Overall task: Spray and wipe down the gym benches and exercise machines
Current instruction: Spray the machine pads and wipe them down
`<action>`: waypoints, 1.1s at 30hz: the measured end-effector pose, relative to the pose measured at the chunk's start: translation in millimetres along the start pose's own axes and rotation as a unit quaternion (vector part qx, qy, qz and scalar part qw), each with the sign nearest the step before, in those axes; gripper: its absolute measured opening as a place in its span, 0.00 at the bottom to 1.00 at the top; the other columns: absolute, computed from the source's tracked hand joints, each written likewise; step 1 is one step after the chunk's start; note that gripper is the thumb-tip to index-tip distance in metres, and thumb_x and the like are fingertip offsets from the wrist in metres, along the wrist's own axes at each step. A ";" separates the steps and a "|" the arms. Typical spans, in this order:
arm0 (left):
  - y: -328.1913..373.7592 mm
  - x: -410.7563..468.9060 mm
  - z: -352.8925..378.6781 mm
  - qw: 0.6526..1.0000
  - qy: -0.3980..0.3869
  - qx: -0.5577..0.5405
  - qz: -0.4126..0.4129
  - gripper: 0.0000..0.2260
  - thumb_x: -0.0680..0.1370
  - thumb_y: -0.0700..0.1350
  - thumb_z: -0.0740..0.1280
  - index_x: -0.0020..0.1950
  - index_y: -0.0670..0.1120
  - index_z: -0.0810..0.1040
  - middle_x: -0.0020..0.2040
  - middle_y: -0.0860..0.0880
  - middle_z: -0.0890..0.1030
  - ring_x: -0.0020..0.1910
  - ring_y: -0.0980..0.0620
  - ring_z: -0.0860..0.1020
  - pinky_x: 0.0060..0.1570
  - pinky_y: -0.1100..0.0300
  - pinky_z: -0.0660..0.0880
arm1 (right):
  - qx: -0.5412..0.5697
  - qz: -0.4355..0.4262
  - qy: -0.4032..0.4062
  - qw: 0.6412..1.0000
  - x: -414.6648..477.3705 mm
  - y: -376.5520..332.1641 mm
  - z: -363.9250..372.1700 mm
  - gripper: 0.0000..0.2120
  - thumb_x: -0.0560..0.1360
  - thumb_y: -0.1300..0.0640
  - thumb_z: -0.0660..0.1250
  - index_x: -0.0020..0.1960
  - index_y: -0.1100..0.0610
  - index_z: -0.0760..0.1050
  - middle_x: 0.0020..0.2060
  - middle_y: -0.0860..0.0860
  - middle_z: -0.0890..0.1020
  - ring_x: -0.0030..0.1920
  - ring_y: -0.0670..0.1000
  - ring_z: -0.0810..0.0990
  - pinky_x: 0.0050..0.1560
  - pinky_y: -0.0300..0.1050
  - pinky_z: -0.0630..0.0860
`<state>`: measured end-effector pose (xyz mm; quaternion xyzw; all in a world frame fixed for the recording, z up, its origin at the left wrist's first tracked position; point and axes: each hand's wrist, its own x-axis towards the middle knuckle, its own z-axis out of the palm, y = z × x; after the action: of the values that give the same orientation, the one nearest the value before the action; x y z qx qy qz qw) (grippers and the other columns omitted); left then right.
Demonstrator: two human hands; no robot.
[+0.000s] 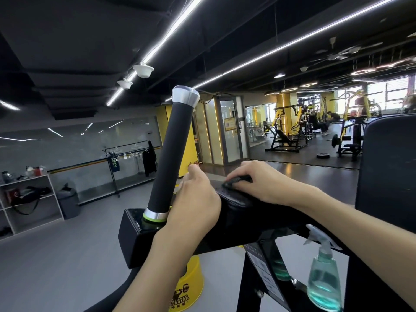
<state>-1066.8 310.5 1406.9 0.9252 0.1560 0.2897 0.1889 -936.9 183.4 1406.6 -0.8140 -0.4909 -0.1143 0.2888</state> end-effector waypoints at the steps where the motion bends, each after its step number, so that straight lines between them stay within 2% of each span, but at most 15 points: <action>1: 2.2 0.2 -0.8 1.000 -0.001 -0.009 0.007 0.14 0.84 0.42 0.53 0.69 0.42 0.63 0.64 0.42 0.71 0.58 0.44 0.73 0.54 0.53 0.70 | -0.019 0.023 0.001 1.000 1.8 9.0 0.4 0.10 0.80 0.56 0.66 0.58 0.49 0.83 0.42 0.34 0.76 0.45 0.35 0.75 0.51 0.30 0.69; 3: 5.0 1.7 2.0 0.999 -0.039 0.022 0.030 0.14 0.85 0.47 0.51 0.67 0.44 0.68 0.66 0.45 0.70 0.65 0.45 0.69 0.65 0.49 0.68 | -0.040 0.043 0.004 0.998 4.9 19.6 2.2 0.10 0.79 0.58 0.66 0.57 0.51 0.84 0.46 0.40 0.82 0.48 0.40 0.79 0.52 0.34 0.70; 4: 6.3 3.2 4.1 0.995 -0.069 0.059 0.043 0.15 0.85 0.50 0.49 0.65 0.46 0.69 0.65 0.46 0.71 0.66 0.45 0.68 0.66 0.45 0.67 | -0.032 0.037 0.005 0.999 6.0 19.2 2.8 0.10 0.79 0.59 0.66 0.56 0.52 0.84 0.47 0.43 0.83 0.50 0.42 0.80 0.52 0.33 0.71; 6: 7.6 7.7 6.6 0.985 -0.109 0.122 0.054 0.18 0.84 0.56 0.47 0.62 0.49 0.70 0.62 0.48 0.74 0.66 0.44 0.68 0.65 0.38 0.67 | 0.016 0.006 -0.001 1.000 7.5 12.2 2.1 0.11 0.79 0.60 0.65 0.58 0.50 0.83 0.46 0.37 0.81 0.47 0.35 0.78 0.49 0.25 0.71; 8: 8.8 12.4 7.0 0.983 -0.124 0.133 0.033 0.18 0.82 0.58 0.48 0.60 0.49 0.71 0.59 0.47 0.75 0.64 0.46 0.68 0.65 0.38 0.66 | 0.048 -0.005 -0.016 0.999 11.5 15.5 2.4 0.13 0.80 0.60 0.65 0.60 0.48 0.82 0.44 0.33 0.77 0.46 0.31 0.76 0.46 0.21 0.70; 10: 11.0 14.9 5.3 0.979 -0.134 0.149 0.029 0.16 0.81 0.57 0.50 0.58 0.48 0.70 0.57 0.47 0.74 0.63 0.46 0.68 0.64 0.39 0.66 | 0.030 0.024 -0.029 0.999 17.5 30.9 5.5 0.12 0.80 0.58 0.66 0.60 0.49 0.82 0.46 0.37 0.80 0.48 0.37 0.78 0.50 0.25 0.71; 13: 12.0 17.4 4.0 0.975 -0.144 0.168 0.036 0.16 0.81 0.56 0.51 0.57 0.48 0.71 0.56 0.48 0.74 0.61 0.47 0.68 0.64 0.40 0.67 | -0.026 0.106 -0.026 0.994 27.7 62.1 10.6 0.11 0.79 0.59 0.66 0.58 0.53 0.83 0.54 0.48 0.84 0.55 0.49 0.80 0.55 0.36 0.71; 15: 10.9 18.7 5.5 0.973 -0.147 0.175 0.042 0.17 0.81 0.56 0.49 0.55 0.49 0.72 0.56 0.48 0.74 0.61 0.47 0.69 0.63 0.40 0.67 | -0.025 0.106 -0.033 0.994 32.9 64.2 11.7 0.11 0.79 0.60 0.66 0.59 0.54 0.83 0.55 0.49 0.84 0.55 0.49 0.81 0.55 0.36 0.72; 19: 7.6 19.8 7.1 0.971 -0.144 0.181 0.059 0.19 0.77 0.57 0.44 0.49 0.51 0.72 0.54 0.49 0.74 0.59 0.48 0.69 0.59 0.40 0.67 | 0.038 0.041 -0.049 0.997 32.7 50.8 10.4 0.12 0.80 0.58 0.66 0.61 0.50 0.82 0.48 0.38 0.80 0.48 0.38 0.77 0.46 0.27 0.70; 23: 7.3 16.3 7.7 0.979 -0.122 0.155 0.042 0.14 0.82 0.52 0.45 0.43 0.52 0.67 0.50 0.49 0.72 0.58 0.47 0.68 0.59 0.39 0.68 | -0.020 0.114 -0.023 0.993 19.7 88.7 11.2 0.11 0.79 0.57 0.67 0.58 0.50 0.84 0.53 0.46 0.85 0.53 0.47 0.81 0.53 0.36 0.72; 25: 8.8 16.0 7.6 0.985 -0.109 0.131 0.029 0.14 0.82 0.50 0.44 0.41 0.52 0.65 0.49 0.49 0.71 0.58 0.46 0.68 0.59 0.38 0.68 | -0.022 0.149 -0.020 0.988 13.0 100.7 10.2 0.10 0.79 0.57 0.67 0.58 0.51 0.84 0.53 0.48 0.85 0.52 0.47 0.81 0.52 0.37 0.72; 27: 9.4 16.1 8.7 0.988 -0.103 0.116 0.026 0.15 0.83 0.49 0.45 0.39 0.52 0.63 0.49 0.49 0.71 0.58 0.46 0.68 0.59 0.38 0.68 | -0.004 0.130 -0.019 0.991 7.6 89.8 6.3 0.10 0.79 0.58 0.66 0.58 0.51 0.84 0.52 0.47 0.85 0.49 0.43 0.80 0.50 0.35 0.72; 30: 8.7 17.9 10.2 0.987 -0.099 0.121 0.030 0.14 0.82 0.51 0.45 0.40 0.52 0.64 0.50 0.49 0.72 0.58 0.46 0.69 0.58 0.39 0.68 | 0.038 0.026 -0.004 0.999 -5.8 49.2 0.6 0.11 0.80 0.57 0.67 0.58 0.48 0.83 0.46 0.37 0.80 0.47 0.34 0.77 0.51 0.28 0.72; 33: 7.9 18.5 10.1 0.985 -0.107 0.130 0.040 0.15 0.80 0.54 0.43 0.42 0.52 0.66 0.50 0.48 0.73 0.57 0.46 0.69 0.59 0.38 0.68 | 0.057 -0.020 0.013 0.998 -16.8 35.8 1.0 0.12 0.80 0.55 0.67 0.60 0.45 0.82 0.43 0.40 0.77 0.47 0.39 0.77 0.49 0.29 0.70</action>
<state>-1044.9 308.3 1411.4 0.9730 0.1342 0.1739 0.0712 -914.2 159.0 1385.1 -0.7849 -0.5085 -0.1027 0.3388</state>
